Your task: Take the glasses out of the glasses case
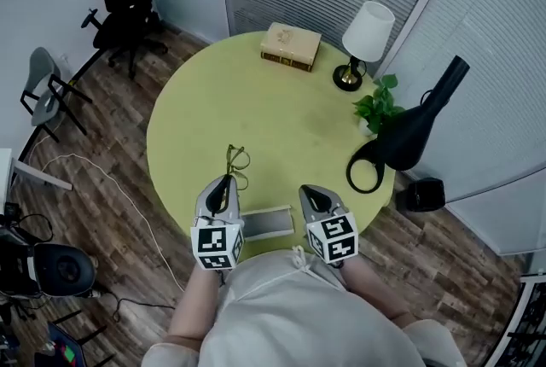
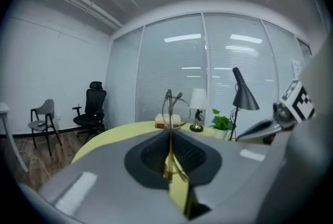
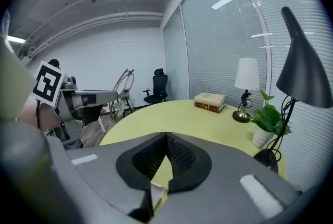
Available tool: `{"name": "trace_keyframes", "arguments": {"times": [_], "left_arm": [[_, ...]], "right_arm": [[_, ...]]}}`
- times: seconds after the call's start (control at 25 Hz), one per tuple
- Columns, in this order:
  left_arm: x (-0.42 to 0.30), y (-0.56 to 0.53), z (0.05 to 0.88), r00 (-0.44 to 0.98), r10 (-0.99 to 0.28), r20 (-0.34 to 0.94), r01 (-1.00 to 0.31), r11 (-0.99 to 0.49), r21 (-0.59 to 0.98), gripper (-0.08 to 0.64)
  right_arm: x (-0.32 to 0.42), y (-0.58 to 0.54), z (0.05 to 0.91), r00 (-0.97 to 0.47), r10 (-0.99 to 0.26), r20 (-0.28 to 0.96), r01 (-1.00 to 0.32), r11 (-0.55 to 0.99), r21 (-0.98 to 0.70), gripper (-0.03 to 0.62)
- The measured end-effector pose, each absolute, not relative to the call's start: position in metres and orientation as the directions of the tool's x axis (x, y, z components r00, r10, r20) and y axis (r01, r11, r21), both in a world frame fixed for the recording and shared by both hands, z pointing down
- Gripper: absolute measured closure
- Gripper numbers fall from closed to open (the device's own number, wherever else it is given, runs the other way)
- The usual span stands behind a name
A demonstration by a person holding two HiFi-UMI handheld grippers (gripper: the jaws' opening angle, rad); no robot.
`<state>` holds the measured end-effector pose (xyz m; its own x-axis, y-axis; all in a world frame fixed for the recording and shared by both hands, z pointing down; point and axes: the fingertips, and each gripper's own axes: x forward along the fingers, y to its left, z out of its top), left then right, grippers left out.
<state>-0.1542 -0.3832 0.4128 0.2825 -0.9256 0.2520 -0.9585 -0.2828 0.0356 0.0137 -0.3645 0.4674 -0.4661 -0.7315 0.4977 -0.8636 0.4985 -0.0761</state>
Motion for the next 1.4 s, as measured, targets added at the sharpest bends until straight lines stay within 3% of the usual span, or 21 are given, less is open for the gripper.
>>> {"name": "trace_keyframes", "arguments": {"times": [0.4, 1.4], "left_arm": [[-0.157, -0.38, 0.398, 0.222, -0.949, 0.221, -0.975, -0.217, 0.051, 0.545], [-0.144, -0.377, 0.401, 0.239, -0.943, 0.233, -0.971, -0.235, 0.049, 0.545]], "right_arm": [[0.007, -0.371, 0.433, -0.475, -0.786, 0.395, -0.867, 0.496, -0.056, 0.592], [0.006, -0.372, 0.411, -0.505, -0.804, 0.314, -0.852, 0.522, -0.035, 0.594]]}}
